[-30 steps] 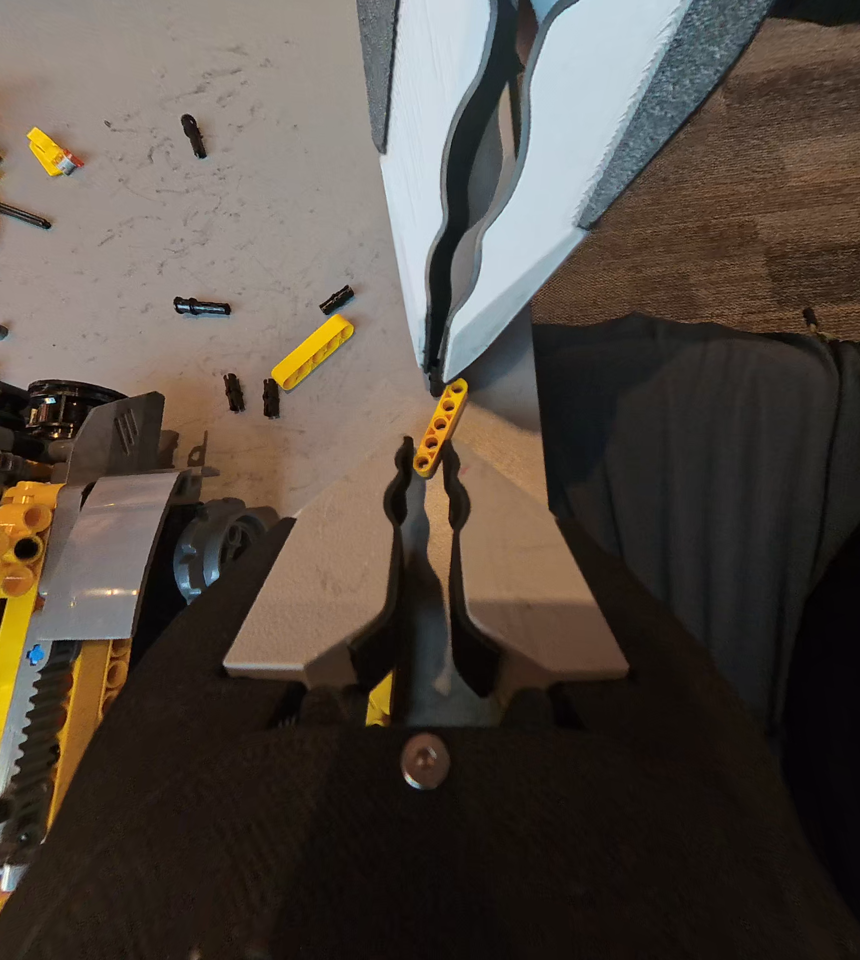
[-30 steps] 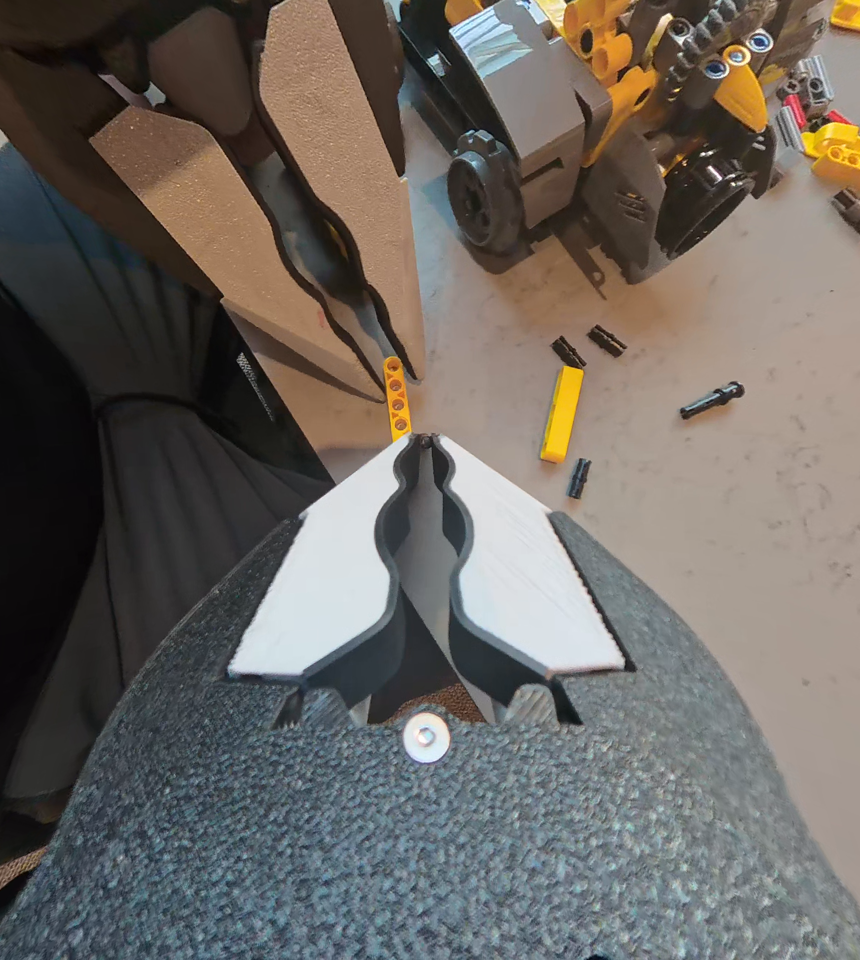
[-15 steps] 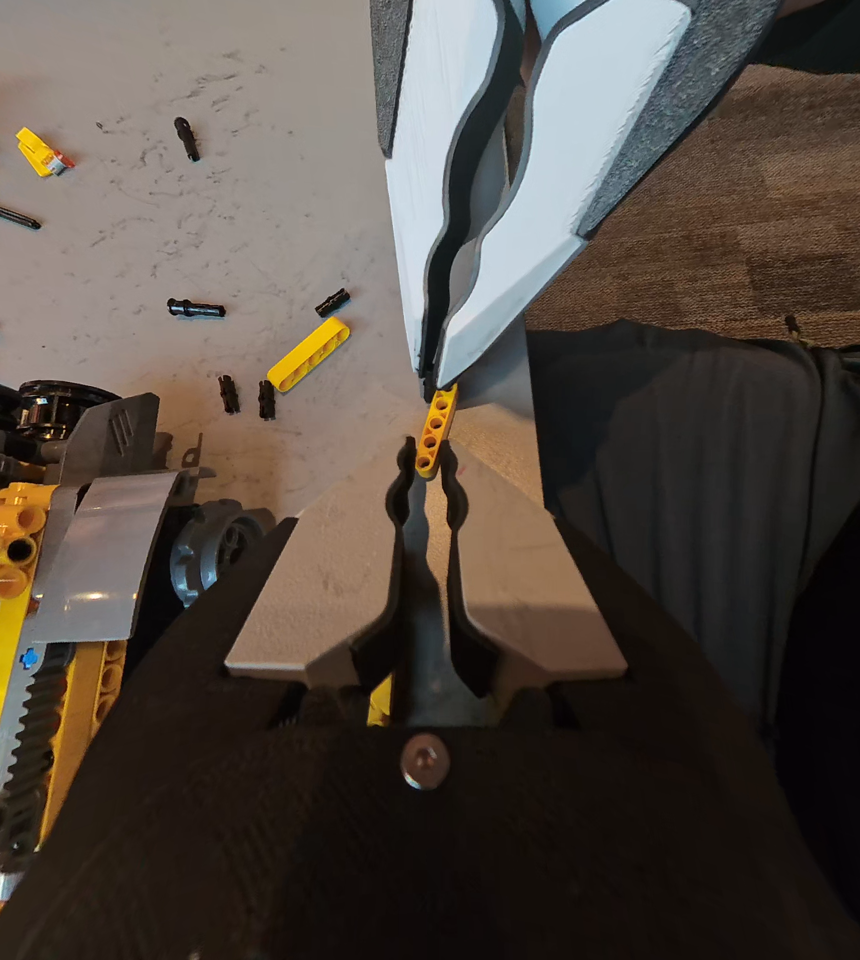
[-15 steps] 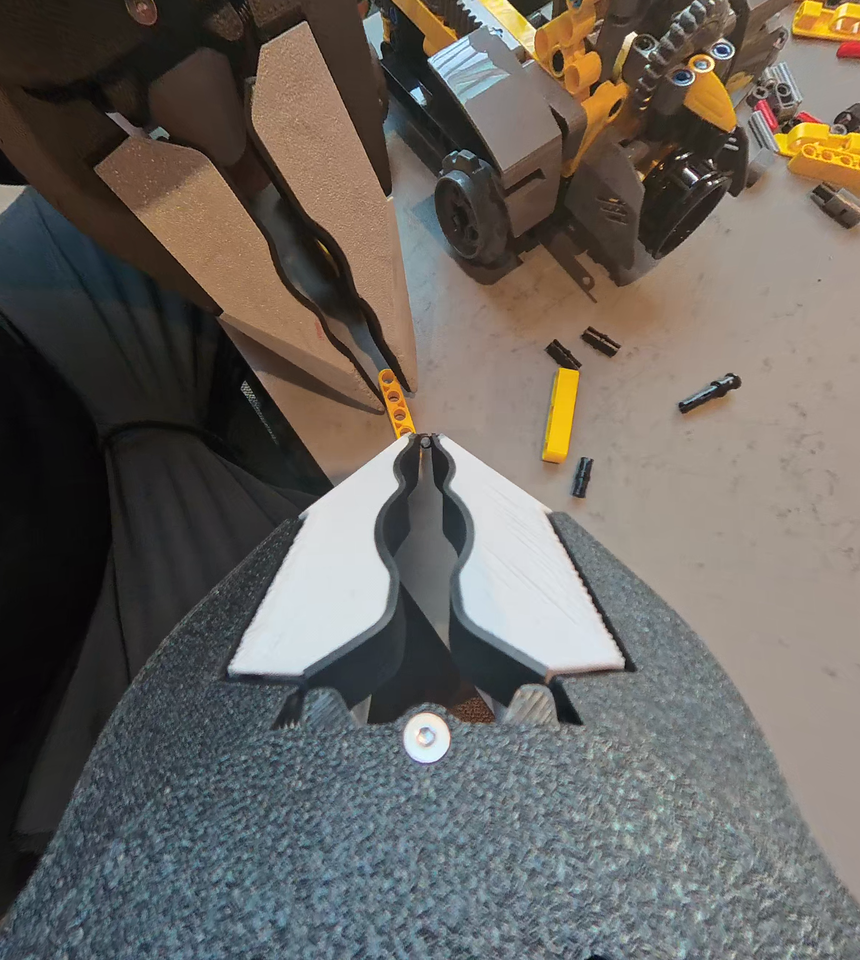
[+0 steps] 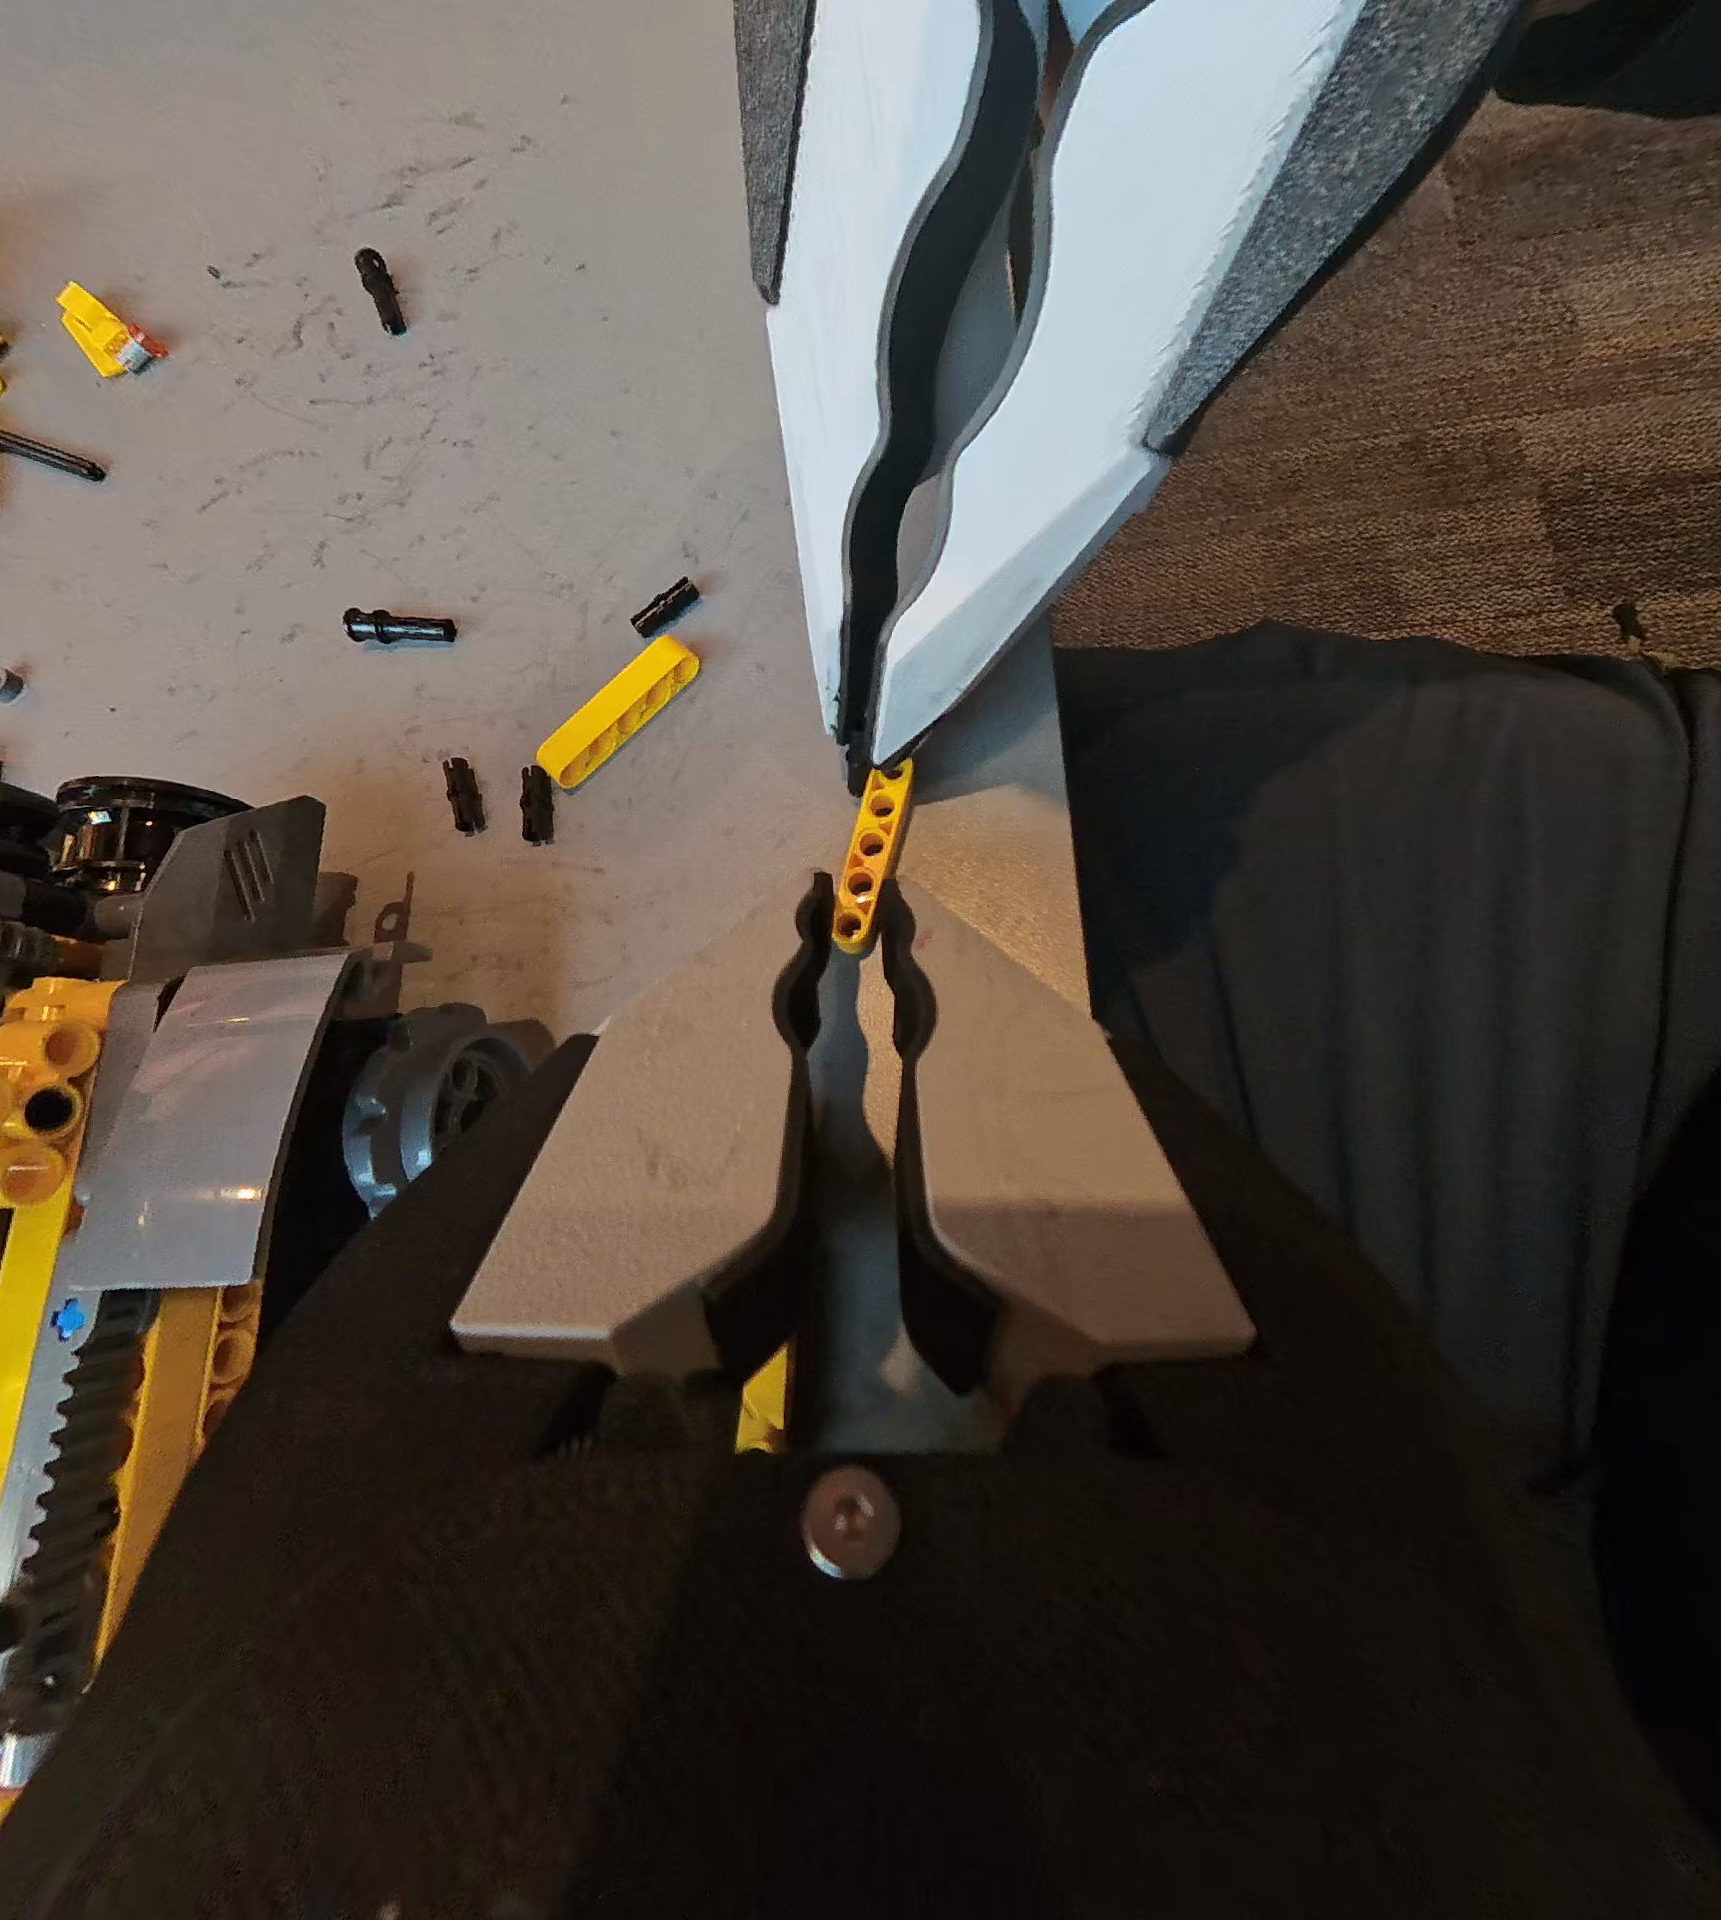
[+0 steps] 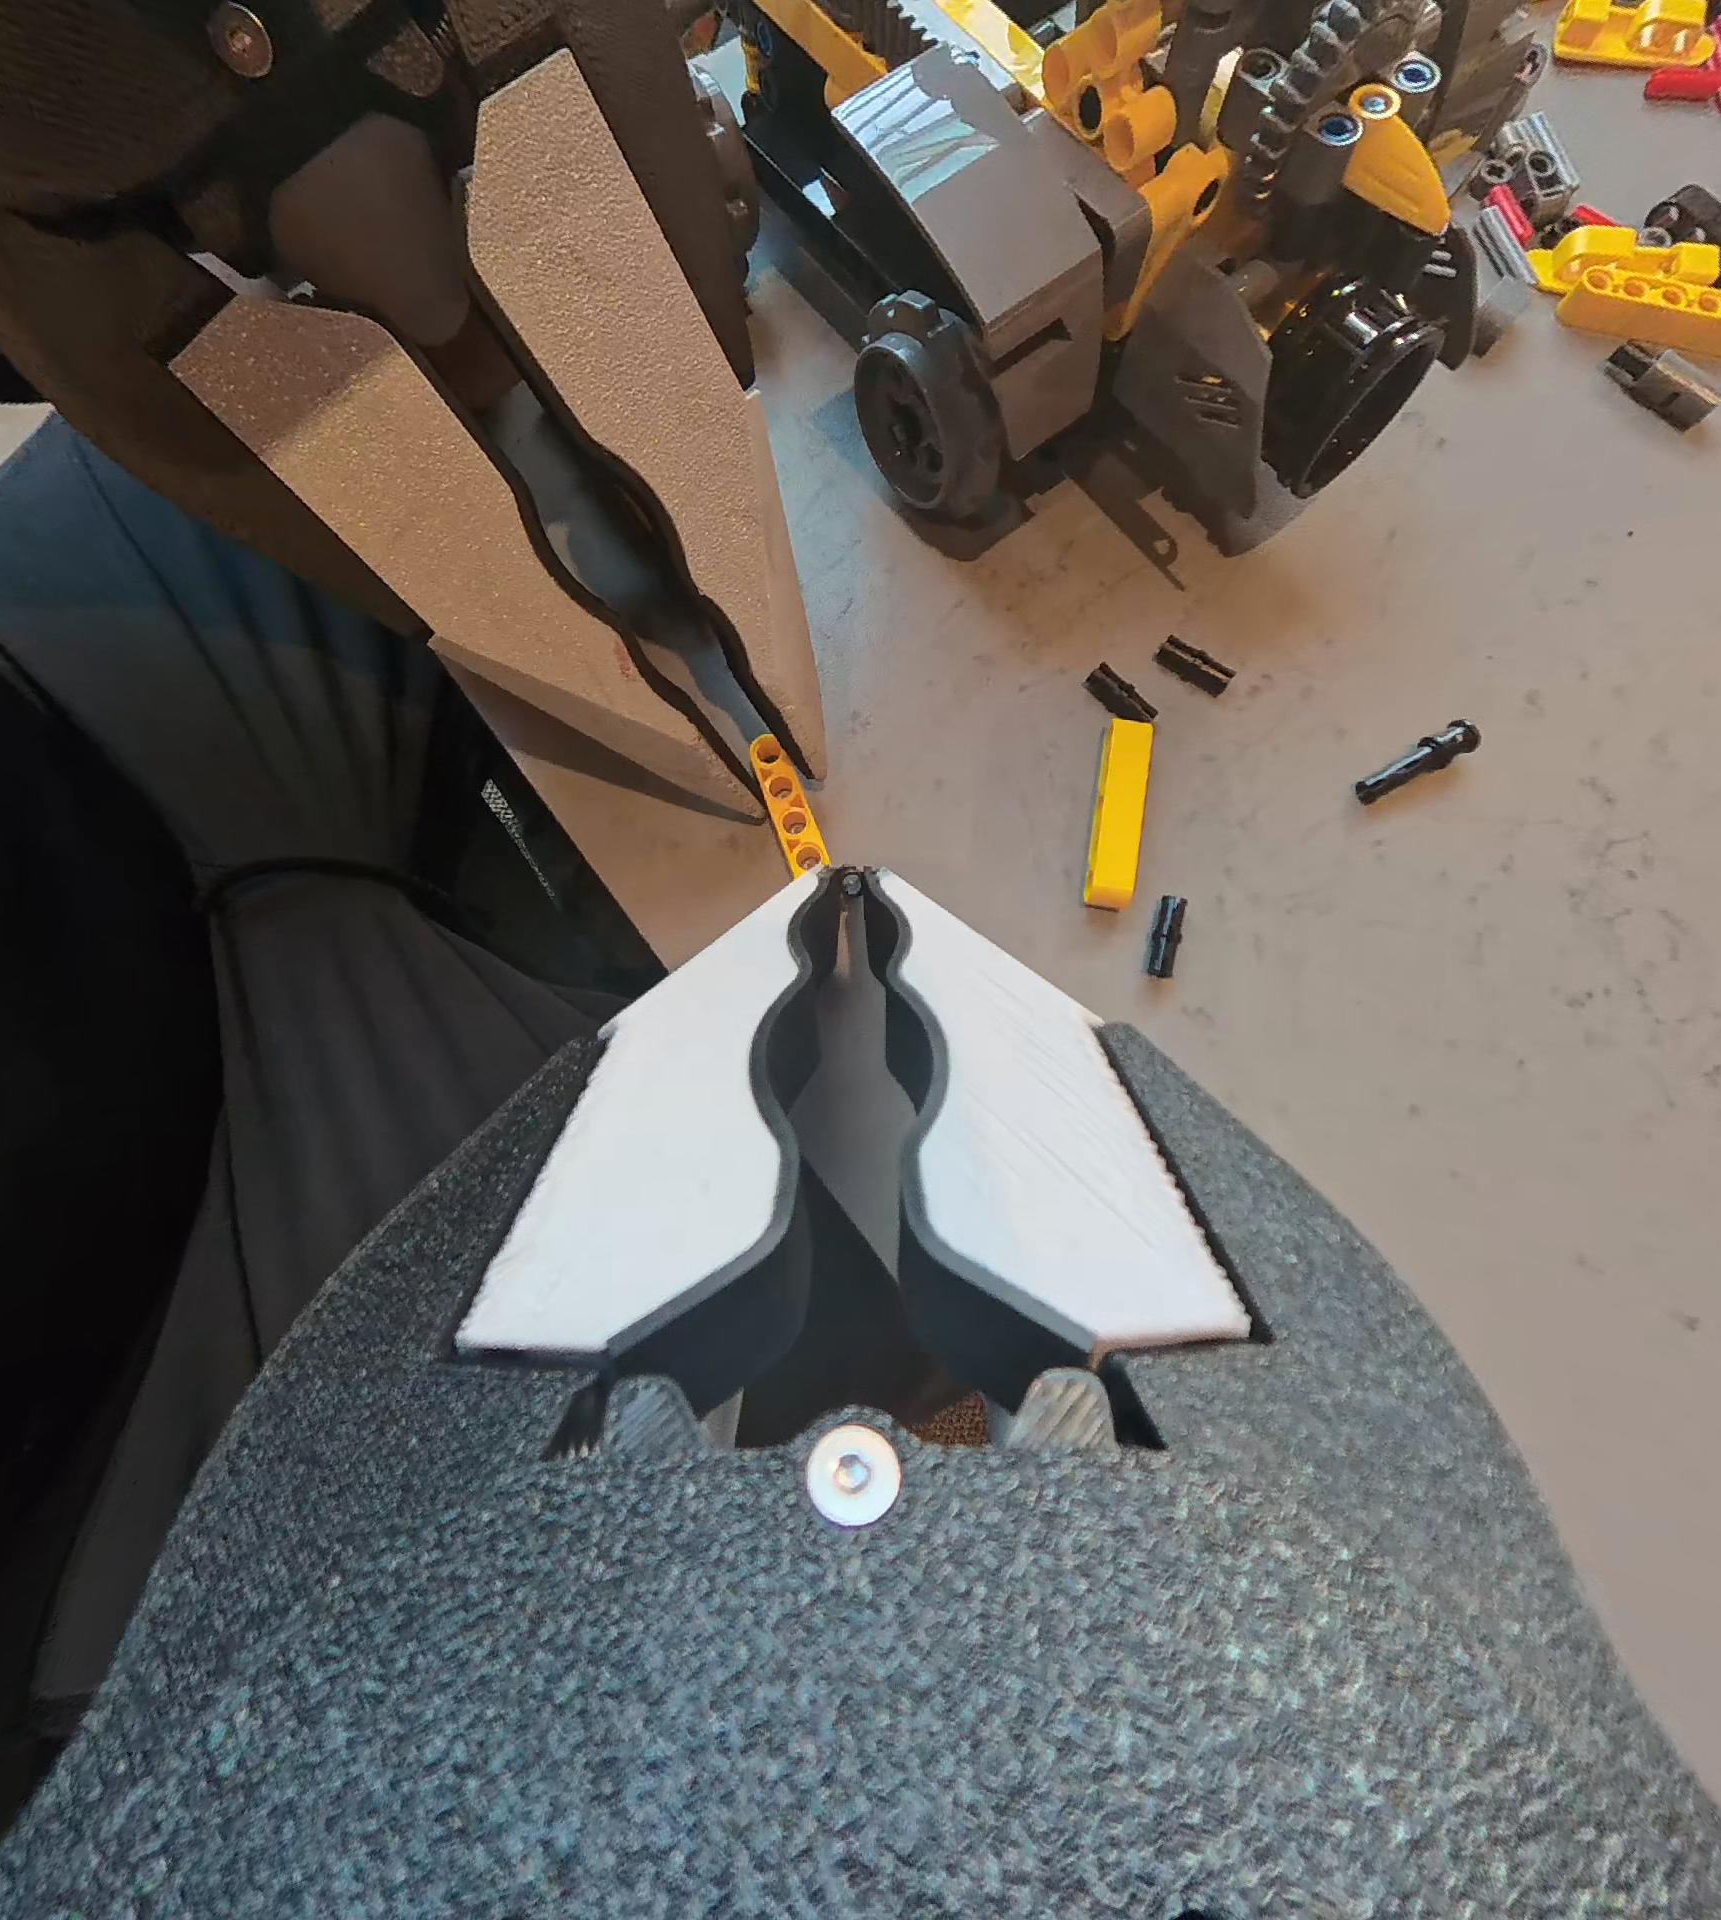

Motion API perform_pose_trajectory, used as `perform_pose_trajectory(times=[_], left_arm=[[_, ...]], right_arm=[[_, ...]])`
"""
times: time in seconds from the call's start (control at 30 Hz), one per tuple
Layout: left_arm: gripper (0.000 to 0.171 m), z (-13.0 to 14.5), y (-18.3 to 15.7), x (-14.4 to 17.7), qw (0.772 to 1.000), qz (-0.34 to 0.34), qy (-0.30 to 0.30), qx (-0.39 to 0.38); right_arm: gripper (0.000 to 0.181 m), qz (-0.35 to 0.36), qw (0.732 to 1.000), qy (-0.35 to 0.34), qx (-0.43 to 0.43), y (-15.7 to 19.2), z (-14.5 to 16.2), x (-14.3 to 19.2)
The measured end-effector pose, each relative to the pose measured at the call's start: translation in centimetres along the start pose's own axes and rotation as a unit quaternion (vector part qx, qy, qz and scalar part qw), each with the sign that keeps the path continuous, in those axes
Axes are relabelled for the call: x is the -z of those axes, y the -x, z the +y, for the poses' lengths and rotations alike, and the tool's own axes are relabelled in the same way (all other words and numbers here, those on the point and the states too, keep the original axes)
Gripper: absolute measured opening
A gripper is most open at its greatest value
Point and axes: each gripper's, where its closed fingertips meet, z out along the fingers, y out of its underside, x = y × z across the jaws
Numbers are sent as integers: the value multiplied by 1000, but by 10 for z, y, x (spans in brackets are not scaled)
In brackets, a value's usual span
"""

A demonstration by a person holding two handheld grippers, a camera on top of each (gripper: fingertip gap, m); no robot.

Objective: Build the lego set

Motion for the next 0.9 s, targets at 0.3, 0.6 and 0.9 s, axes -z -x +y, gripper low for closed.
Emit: perform_pose_trajectory(times=[0.3,0.6,0.9], left_arm=[[6,0,0,0,1000,-4,0,-4],[6,0,0,0,1000,-1,0,-3],[5,0,-1,0,1000,0,-1,-6]], right_arm=[[4,-2,1000,-19,-10,0,-8,9],[4,-10,1000,-19,-6,6,-6,6],[4,12,999,33,27,3,0,6]])
